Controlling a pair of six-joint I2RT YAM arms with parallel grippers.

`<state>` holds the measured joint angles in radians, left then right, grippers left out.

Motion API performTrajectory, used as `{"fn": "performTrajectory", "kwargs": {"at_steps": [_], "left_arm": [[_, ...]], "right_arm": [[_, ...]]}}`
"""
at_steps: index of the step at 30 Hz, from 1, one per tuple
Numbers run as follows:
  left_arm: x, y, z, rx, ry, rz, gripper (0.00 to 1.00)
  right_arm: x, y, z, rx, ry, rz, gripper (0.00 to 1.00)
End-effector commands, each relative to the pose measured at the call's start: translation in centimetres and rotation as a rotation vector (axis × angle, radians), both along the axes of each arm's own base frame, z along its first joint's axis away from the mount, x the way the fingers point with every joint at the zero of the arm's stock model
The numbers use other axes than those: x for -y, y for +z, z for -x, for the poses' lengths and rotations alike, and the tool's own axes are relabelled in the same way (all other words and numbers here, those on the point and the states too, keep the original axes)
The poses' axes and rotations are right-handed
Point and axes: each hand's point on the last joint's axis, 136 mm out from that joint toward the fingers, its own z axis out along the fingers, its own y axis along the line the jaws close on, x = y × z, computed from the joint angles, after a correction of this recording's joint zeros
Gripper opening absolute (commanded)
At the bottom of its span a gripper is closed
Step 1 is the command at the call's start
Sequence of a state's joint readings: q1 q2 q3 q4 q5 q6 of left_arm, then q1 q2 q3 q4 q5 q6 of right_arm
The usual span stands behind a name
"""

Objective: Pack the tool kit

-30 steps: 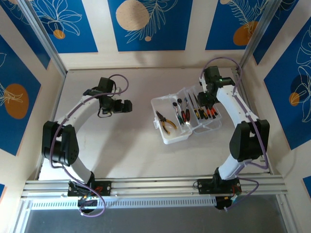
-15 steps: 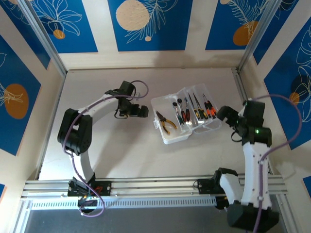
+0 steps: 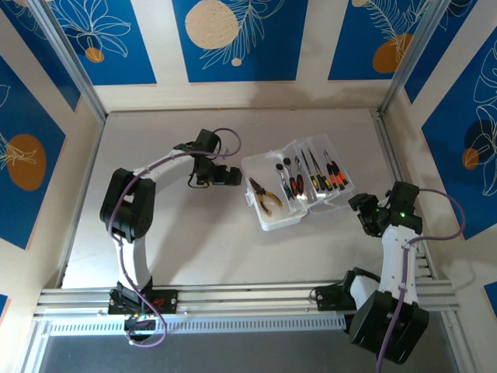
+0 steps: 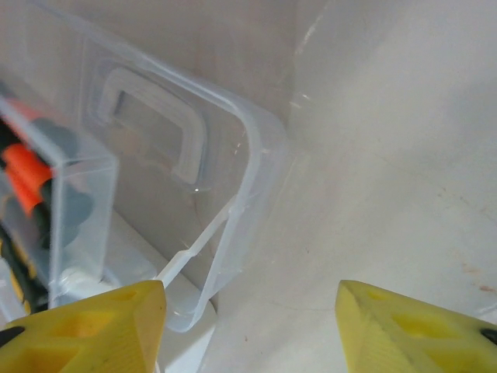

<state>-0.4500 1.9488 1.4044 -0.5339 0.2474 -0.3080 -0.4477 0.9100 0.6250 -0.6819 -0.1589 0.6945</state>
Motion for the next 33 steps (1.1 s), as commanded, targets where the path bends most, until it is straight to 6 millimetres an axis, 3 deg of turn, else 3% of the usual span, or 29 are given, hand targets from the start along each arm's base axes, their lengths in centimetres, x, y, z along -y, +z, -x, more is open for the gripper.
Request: {"fn": "performTrajectory", "kwargs": {"at_steps": [1, 6, 14, 26, 32, 33], "left_arm": [[1.1, -0.1, -0.4, -0.011, -0.007, 0.031, 1.0], [1.3, -0.1, -0.7, -0.013, -0.001, 0.033, 1.0], [1.3, -0.4, -0.6, -0.022, 0.006, 0.026, 1.0], [1.1, -1.9, -0.5, -0.054, 0.009, 0.007, 1.0], [1.4, -3.0, -0.6, -0.072, 0.01, 0.009, 1.0], [1.5, -3.1, -0.6, -0.075, 0.01, 0.01, 1.0]], "right_arm": [[-0.1, -0.6, -1.2, 0.049, -0.035, -0.089, 0.56], [0.4, -2.5, -2.0, 0.024, -0.045, -0.112, 0.53], [1.7, -3.5, -4.8, 0.024, -0.034, -0.107, 0.43], [-0.3, -6.4, -7.1, -0.063, 0.06, -0.044, 0.28], [-0.4, -6.4, -7.3, -0.09, 0.084, 0.031, 0.0], [-0.4, -6.1, -7.3, -0.089, 0.091, 0.051, 0.0]]}}
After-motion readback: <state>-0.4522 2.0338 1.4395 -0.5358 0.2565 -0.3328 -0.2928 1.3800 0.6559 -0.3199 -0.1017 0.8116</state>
